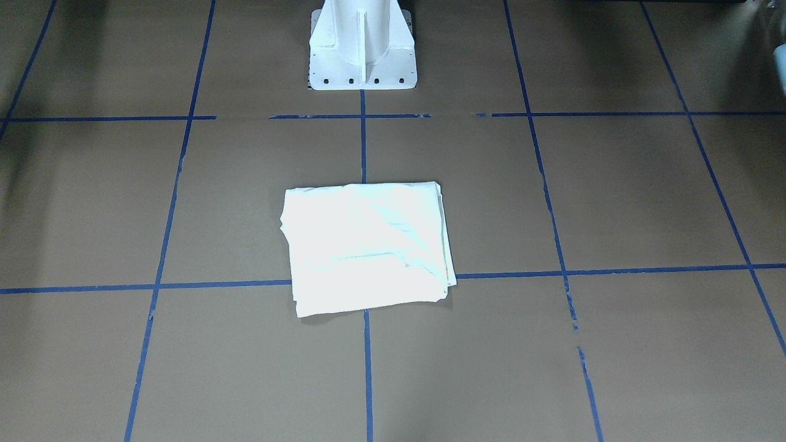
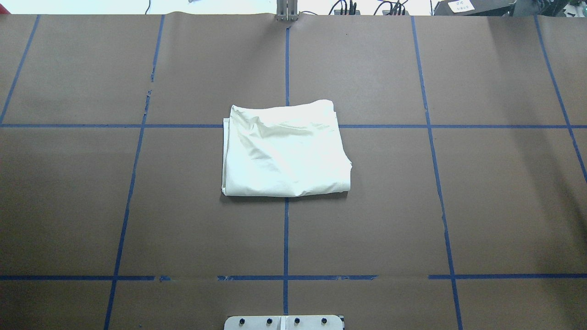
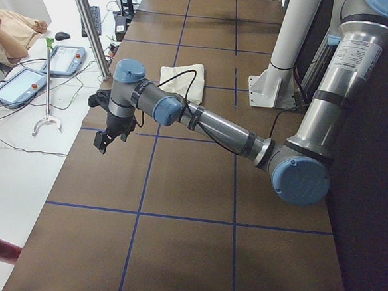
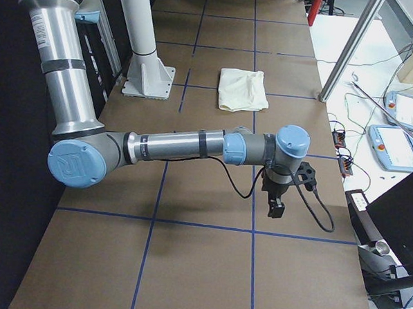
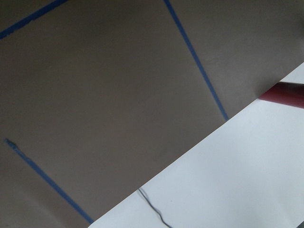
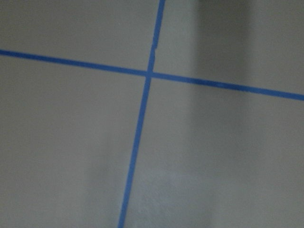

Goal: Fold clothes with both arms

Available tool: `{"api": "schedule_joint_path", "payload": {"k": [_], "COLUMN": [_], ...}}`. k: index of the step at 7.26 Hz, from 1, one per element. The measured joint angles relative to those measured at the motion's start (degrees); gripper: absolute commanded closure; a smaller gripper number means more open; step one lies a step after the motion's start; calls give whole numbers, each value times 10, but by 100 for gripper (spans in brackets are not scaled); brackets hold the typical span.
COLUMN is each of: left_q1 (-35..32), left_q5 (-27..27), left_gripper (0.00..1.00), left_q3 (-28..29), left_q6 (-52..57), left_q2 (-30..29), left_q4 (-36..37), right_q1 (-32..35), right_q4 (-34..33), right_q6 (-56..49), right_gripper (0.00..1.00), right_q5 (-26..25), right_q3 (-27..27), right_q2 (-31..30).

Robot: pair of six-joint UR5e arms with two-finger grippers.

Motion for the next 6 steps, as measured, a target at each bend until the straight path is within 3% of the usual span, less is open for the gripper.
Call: {"api": "schedule_joint_path", "payload": {"k": [1,3,4,6], "left_q1": [-14,-29,-33,-44], "left_q5": [-14,-70,-107,-130], "left_gripper": [0,0,0,0], "left_q3": [8,32,43,49], "left_q6": [6,9,11,14], "left_q2": [20,69,91,115], "left_q4": [24,36,35,38], "right_q1": [10,14,15,15], "right_q4": [-4,63,95,115], "right_q6": [-6,-5,-3,-2], "right_gripper": [0,0,0,0], "right_q5": [-2,-1,-1,-1], "right_q3": [0,0,-3,-4], "right_q2": [-37,-103,-119,-127]}}
